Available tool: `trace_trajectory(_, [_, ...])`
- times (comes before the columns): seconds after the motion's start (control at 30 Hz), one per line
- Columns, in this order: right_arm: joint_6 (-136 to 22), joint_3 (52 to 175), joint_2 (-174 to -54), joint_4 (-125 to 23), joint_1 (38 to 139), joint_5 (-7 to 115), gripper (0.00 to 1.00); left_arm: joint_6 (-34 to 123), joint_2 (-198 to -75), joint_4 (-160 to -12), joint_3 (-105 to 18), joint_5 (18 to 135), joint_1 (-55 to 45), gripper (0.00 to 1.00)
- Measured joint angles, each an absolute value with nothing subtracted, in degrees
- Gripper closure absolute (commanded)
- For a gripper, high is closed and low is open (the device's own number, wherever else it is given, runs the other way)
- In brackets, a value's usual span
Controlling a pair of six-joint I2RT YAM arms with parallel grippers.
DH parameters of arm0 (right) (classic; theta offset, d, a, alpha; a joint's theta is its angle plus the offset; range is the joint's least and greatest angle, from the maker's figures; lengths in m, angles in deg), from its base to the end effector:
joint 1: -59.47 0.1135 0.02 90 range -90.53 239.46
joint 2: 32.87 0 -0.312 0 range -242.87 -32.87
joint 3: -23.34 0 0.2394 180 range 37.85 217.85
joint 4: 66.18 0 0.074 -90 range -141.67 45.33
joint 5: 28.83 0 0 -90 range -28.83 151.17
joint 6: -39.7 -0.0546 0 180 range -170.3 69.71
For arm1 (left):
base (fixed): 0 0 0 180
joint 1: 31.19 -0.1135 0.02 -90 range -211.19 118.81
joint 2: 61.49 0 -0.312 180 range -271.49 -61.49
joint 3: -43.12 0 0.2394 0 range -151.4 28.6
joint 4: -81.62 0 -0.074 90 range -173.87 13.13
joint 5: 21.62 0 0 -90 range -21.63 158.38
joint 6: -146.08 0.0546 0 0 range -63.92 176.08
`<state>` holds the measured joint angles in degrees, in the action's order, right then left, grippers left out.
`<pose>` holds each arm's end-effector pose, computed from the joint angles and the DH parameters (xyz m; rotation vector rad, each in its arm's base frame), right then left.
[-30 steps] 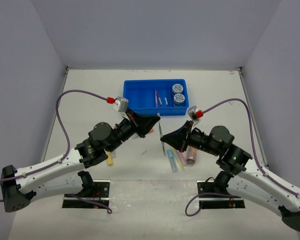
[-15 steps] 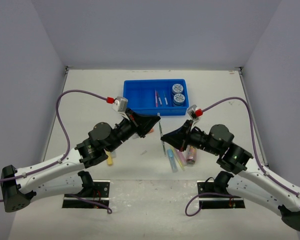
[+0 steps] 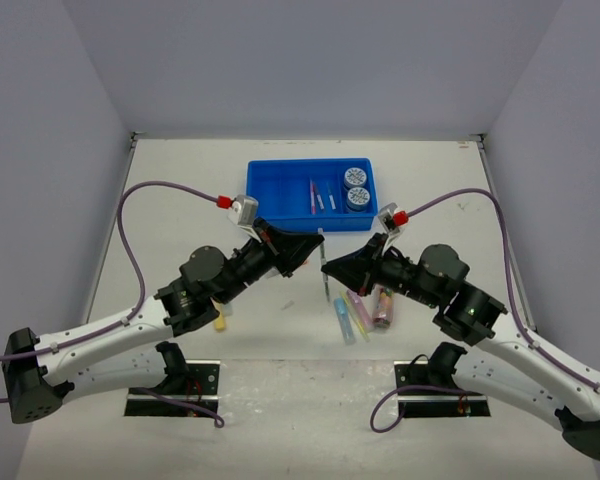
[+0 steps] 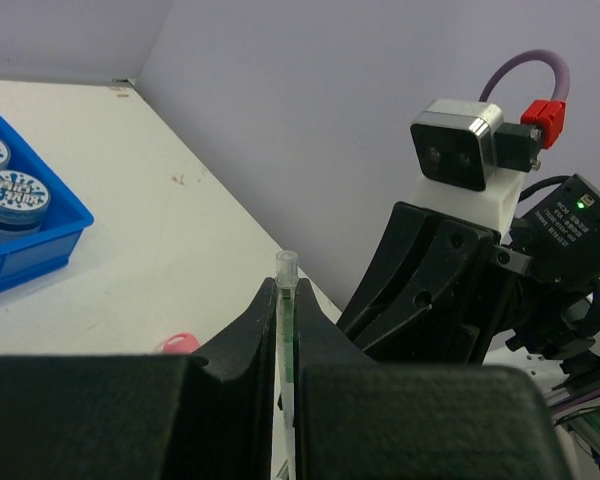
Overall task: Sort the stationery into containers
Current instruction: Close the pen cap on the pen.
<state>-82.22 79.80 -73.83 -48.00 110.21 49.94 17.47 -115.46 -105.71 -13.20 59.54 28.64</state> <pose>0.0819 0.1171 0.3760 -0.4519 1.7142 1.2426 0.1087 -0.1703 0.3971 0.1441 1.5312 -1.2970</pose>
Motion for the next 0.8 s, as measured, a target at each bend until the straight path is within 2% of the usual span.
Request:
trace_trajectory(0.33, [-82.18, 82.88, -75.28, -46.2, 110.61, 52.77, 1.0, 16.68, -115.99, -108.74, -12.74, 60.24, 28.41, 0.99])
trace_trajectory(0.37, [-81.91, 83.04, -75.25, -46.16, 110.71, 52.96, 1.0, 16.68, -115.97, -109.07, -12.74, 60.3, 28.39, 0.96])
trace_trajectory(0.47, [-80.34, 83.3, -75.29, -46.05, 110.84, 52.88, 1.0, 16.72, -115.87, -109.05, -12.74, 60.18, 28.38, 0.78])
trace_trajectory(0.53, [-79.32, 83.95, -75.82, -46.01, 110.79, 52.45, 1.0, 16.88, -115.68, -107.97, -12.74, 60.28, 28.41, 0.74])
trace_trajectory(0.67, [-78.39, 84.72, -76.76, -46.92, 110.44, 50.87, 1.0, 17.38, -115.27, -105.93, -12.74, 60.73, 28.53, 0.77])
trace_trajectory(0.7, [-78.36, 84.68, -76.85, -46.98, 110.42, 50.39, 1.0, 17.57, -115.09, -105.55, -12.74, 60.86, 28.52, 0.81])
trace_trajectory(0.8, [-78.36, 84.22, -76.93, -47.24, 110.38, 49.26, 1.0, 17.81, -114.96, -105.07, -12.76, 61.81, 28.56, 1.0])
